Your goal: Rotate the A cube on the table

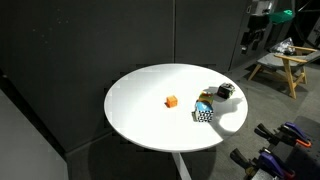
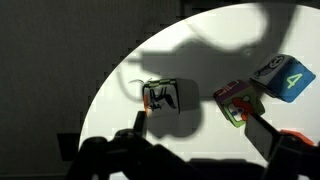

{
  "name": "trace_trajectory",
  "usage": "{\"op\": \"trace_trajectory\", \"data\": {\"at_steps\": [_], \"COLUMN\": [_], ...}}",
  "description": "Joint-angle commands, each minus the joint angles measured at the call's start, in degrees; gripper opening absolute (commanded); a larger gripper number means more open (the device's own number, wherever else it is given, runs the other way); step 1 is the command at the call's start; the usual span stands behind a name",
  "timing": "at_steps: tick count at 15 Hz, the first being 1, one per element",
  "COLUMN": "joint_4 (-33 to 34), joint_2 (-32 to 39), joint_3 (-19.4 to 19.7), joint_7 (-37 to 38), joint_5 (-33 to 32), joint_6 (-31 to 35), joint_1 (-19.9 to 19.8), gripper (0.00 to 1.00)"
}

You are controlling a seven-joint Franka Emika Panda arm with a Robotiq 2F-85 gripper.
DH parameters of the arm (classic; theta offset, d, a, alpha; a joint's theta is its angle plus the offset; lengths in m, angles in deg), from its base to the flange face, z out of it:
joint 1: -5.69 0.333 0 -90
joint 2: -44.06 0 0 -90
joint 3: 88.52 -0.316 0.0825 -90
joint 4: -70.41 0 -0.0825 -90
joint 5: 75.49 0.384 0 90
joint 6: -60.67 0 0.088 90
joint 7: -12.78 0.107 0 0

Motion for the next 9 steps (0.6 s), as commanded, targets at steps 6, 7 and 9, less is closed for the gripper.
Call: {"op": "trace_trajectory", "data": {"at_steps": [6,7,9], "joint_4": [5.9,6.4,7.2], "joint_2": [9.0,9.9,11.7], "joint_3": [-1.1,-1.3,-1.7], "joint_7": [-0.1,-0.1,-0.2], "joint_5": [5.9,6.2,6.9], "joint_6": [0.6,0.9,2.7], "joint_1": [-2.2,-2.4,-2.7], "gripper": [1.0,1.0,1.0]}}
